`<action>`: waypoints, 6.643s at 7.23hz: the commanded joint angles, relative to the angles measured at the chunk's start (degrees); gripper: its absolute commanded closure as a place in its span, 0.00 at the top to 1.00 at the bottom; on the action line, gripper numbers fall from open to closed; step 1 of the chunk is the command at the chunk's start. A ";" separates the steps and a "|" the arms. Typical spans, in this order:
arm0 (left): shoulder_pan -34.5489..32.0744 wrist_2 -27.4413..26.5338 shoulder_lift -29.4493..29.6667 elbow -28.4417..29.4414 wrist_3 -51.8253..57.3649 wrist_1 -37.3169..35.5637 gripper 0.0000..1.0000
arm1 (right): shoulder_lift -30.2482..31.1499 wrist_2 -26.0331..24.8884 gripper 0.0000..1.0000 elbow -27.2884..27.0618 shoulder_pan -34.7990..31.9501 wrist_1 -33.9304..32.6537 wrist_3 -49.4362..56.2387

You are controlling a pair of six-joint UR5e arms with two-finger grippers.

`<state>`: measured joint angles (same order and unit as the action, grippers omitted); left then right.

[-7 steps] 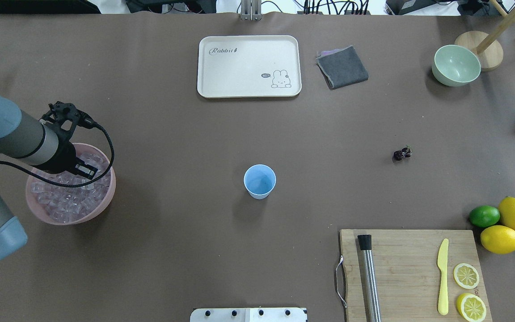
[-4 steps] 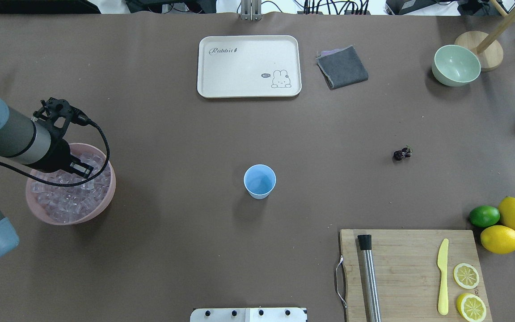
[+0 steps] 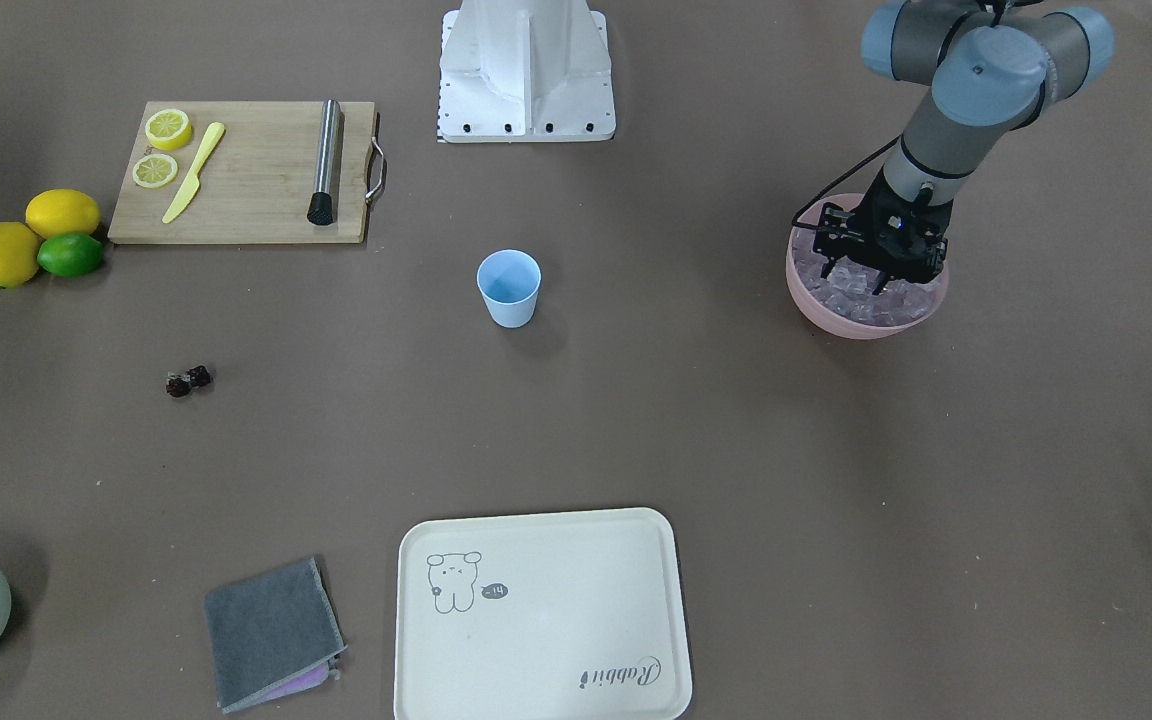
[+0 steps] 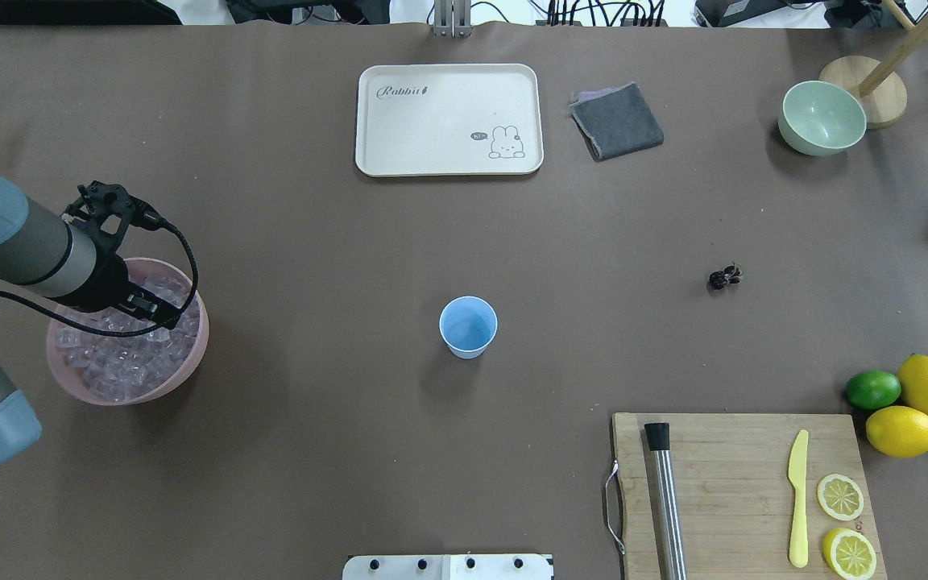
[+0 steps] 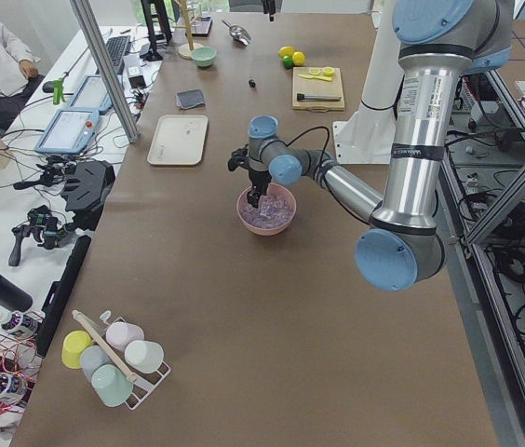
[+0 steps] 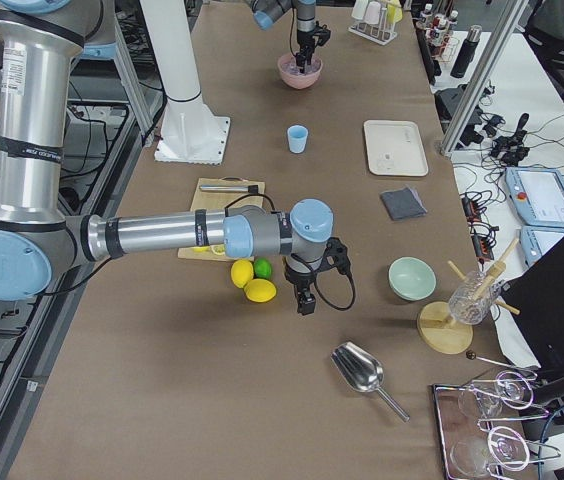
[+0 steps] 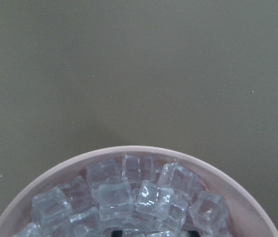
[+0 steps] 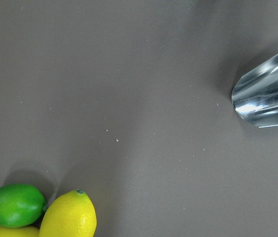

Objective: Put ice and cherries in cup
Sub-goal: 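Lower the left gripper into the bowl and grasp an ice cube, then carry the ice cube to the light-blue cup and release it inside, then move the left gripper back over the ice bowl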

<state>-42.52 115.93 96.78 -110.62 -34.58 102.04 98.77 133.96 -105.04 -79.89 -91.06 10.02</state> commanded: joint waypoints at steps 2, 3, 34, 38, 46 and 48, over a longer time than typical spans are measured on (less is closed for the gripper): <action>0.06 0.00 0.60 1.36 0.13 0.09 0.87 | 0.54 0.07 1.00 -0.17 0.00 0.00 0.00; 0.33 0.00 0.60 1.46 0.13 0.09 0.87 | 0.63 0.07 1.00 -0.17 0.00 0.00 0.09; 14.03 -7.81 32.11 7.93 -35.10 -1.84 0.00 | 1.77 0.07 1.00 0.27 2.28 6.15 -0.70; 16.94 -11.69 35.85 11.83 -36.26 -2.11 0.00 | 0.81 0.07 1.00 0.36 3.16 6.07 -1.23; 15.81 -11.08 30.71 4.93 -37.50 -3.07 0.83 | 0.90 0.16 1.00 0.01 3.43 6.15 -1.23; 11.78 -7.68 25.14 -2.03 -27.70 -9.27 0.83 | 0.81 0.51 1.00 -0.08 3.52 6.15 -1.23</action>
<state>-28.03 105.63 125.19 -108.54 -68.08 96.94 99.62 134.34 -105.05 -76.41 -84.91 8.79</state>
